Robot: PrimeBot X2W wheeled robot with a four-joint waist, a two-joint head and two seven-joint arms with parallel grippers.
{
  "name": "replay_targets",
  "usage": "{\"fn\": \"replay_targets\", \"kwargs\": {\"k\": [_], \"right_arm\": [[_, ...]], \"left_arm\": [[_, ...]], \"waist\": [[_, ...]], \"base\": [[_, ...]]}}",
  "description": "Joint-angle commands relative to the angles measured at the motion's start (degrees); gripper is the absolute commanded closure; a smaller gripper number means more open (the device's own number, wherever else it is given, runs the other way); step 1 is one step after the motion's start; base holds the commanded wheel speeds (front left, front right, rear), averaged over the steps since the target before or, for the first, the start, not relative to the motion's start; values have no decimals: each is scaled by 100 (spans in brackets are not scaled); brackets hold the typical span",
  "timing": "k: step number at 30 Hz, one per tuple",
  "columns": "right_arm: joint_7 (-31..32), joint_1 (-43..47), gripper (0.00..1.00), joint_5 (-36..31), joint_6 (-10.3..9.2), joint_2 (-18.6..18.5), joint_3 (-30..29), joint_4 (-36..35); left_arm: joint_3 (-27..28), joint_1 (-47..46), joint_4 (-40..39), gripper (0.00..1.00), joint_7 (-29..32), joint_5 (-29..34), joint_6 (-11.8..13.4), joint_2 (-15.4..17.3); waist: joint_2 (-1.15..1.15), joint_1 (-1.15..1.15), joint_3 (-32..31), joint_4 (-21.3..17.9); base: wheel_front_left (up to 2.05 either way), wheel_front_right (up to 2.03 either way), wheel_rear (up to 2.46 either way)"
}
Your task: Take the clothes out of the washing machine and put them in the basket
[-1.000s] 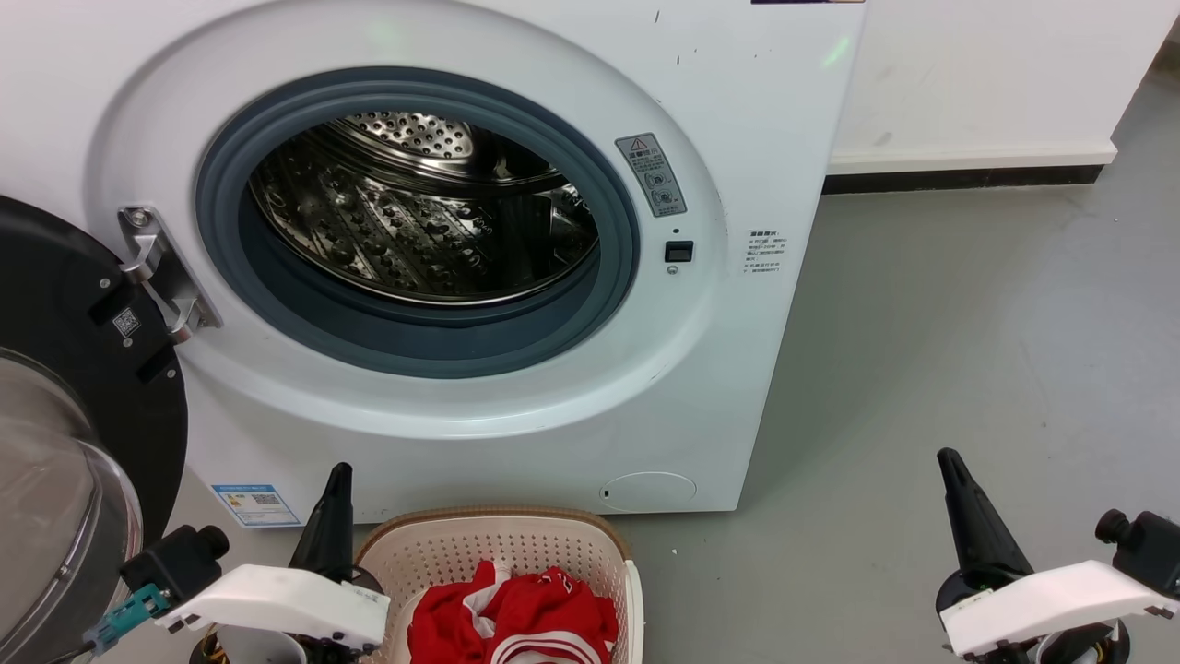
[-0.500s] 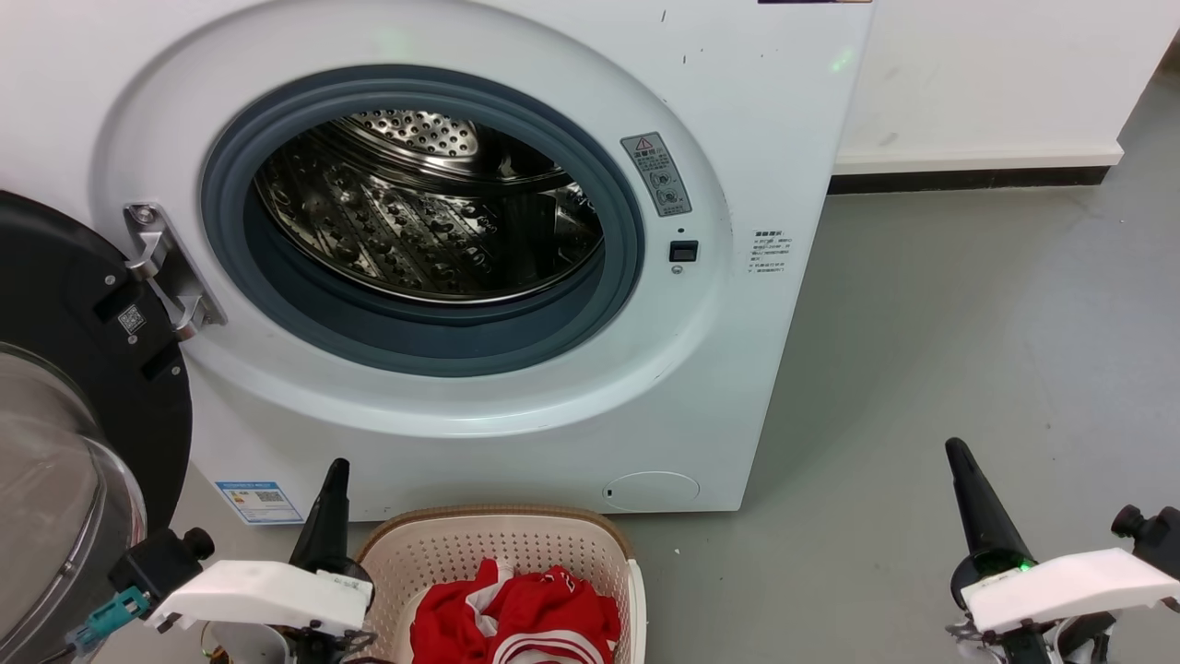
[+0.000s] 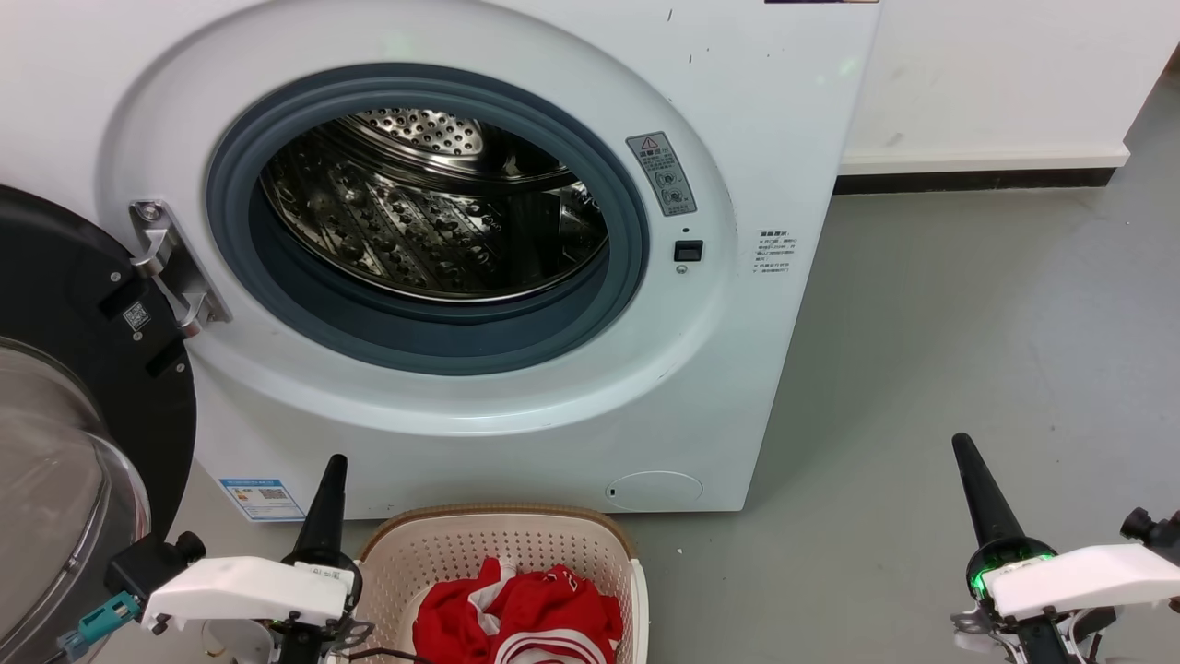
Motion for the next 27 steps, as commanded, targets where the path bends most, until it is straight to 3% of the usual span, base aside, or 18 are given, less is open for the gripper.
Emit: {"fn": "replay_targets", "kwargs": {"k": [1, 27], "right_arm": [[22, -134, 100, 154, 0, -34, -20, -5], [197, -330, 100, 1624, -1, -12, -167, 321]], "left_arm": [[31, -159, -9, 100, 28, -134, -42, 9], [203, -309, 299, 100, 210, -1512, -215, -54]], "waist": [[0, 0, 0, 3], [0, 0, 10, 68]], "base": [[0, 0, 0], [0, 0, 0]]}}
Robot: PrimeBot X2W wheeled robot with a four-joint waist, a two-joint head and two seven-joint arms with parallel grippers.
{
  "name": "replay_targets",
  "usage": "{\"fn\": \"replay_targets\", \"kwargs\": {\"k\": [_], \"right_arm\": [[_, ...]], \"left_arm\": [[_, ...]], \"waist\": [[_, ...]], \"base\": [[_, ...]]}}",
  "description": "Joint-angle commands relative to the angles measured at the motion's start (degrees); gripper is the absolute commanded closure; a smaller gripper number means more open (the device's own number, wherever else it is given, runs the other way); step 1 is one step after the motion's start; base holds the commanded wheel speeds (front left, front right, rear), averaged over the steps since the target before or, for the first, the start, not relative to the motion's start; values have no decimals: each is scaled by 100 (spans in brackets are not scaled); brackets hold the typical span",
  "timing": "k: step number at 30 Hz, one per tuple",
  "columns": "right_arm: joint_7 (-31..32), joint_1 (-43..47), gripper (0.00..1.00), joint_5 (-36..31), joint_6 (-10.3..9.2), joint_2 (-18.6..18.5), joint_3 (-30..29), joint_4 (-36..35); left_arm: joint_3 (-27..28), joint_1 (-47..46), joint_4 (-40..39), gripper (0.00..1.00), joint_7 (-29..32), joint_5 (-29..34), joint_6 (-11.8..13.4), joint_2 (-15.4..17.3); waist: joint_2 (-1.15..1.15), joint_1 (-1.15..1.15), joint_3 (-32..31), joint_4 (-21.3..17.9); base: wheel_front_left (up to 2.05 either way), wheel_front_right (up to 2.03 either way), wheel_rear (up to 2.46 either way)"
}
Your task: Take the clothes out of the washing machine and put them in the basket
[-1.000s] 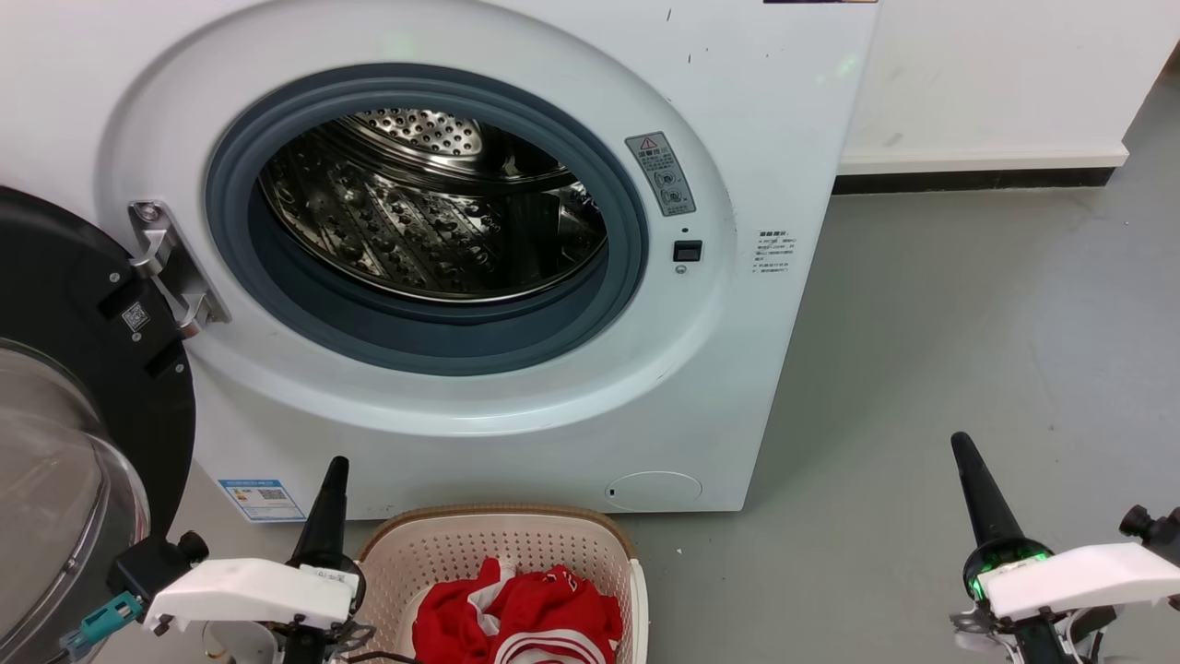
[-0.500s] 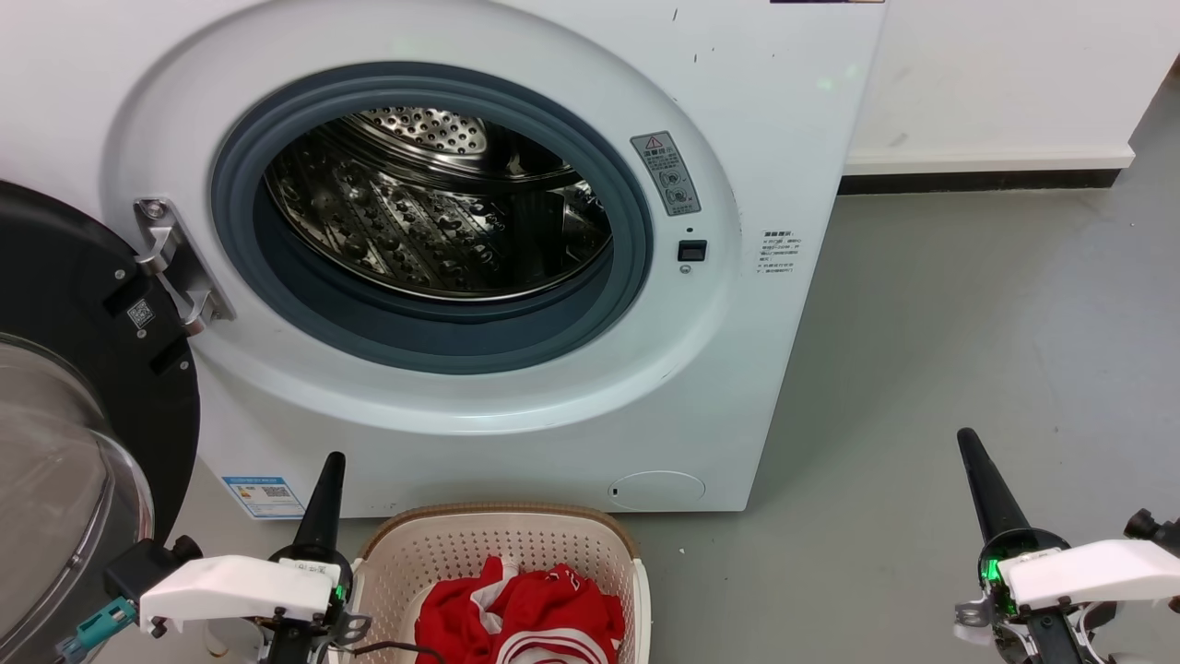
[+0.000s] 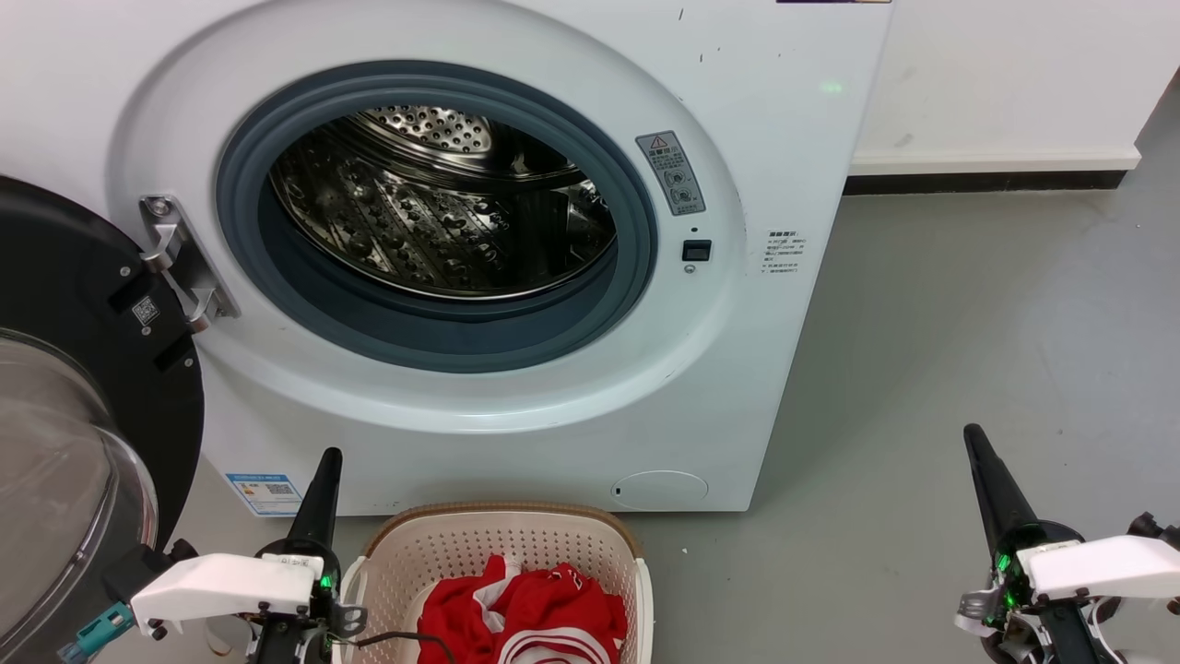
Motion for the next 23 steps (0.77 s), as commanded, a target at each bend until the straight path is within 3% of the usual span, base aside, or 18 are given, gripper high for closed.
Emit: {"fn": "replay_targets", "kwargs": {"k": [1, 23], "right_arm": [[18, -114, 100, 138, -1, -9, -21, 5], [153, -263, 100, 1137, -1, 25, -144, 239]], "left_arm": [[34, -121, 5, 100, 28, -126, -53, -19], [167, -223, 226, 100, 162, -1066, -166, -62]], "waist": [[0, 0, 0, 4], [0, 0, 9, 59]], "base": [[0, 0, 0], [0, 0, 0]]}}
